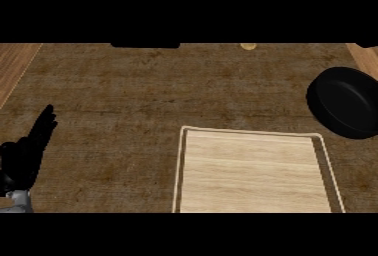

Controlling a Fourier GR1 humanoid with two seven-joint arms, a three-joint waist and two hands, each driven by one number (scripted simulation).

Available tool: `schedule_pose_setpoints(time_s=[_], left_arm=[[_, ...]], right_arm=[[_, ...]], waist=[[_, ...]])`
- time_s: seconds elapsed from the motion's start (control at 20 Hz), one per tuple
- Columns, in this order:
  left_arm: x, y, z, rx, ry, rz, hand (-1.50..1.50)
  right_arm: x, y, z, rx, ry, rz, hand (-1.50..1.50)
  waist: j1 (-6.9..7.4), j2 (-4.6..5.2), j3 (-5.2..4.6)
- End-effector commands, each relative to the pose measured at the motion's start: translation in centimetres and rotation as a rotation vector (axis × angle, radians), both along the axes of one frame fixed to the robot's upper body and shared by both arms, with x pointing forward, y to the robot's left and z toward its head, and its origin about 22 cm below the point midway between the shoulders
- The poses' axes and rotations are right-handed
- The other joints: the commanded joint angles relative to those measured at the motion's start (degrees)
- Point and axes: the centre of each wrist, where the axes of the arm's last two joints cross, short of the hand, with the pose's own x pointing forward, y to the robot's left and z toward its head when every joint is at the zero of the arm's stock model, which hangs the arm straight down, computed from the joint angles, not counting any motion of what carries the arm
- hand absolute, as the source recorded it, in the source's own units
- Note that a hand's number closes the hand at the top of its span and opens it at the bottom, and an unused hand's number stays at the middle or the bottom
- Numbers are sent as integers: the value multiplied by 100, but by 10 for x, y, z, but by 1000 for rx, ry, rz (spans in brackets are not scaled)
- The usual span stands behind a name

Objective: Pick the cupcake from the tray and place it in the pot

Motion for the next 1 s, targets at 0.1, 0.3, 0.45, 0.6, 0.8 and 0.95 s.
schedule_pose_setpoints(time_s=[0.1, 0.3, 0.45, 0.6, 0.8, 0.95], left_arm=[[-6, -1, 2, -6, -16, -3, 0], [-2, 1, 3, -4, -20, -45, 0], [17, -15, 1, -10, -25, -38, 0], [17, -18, 9, 4, -17, -52, 0], [15, -25, -3, -12, -26, -68, 0], [22, -23, 3, -4, -26, -49, 0]], right_arm=[[9, -43, -21, -37, 74, -34, 150], [6, -57, -48, -129, 147, -44, 150], [15, -38, -70, 61, 87, -22, 150], [8, -64, -52, 158, 94, -25, -150], [10, -58, -64, 228, 48, 30, -150], [13, -52, -67, 238, 27, 40, -150]], waist=[[110, 29, 5], [182, 66, 8], [191, 112, 15], [236, 126, 24], [272, 142, 25], [269, 138, 22]])
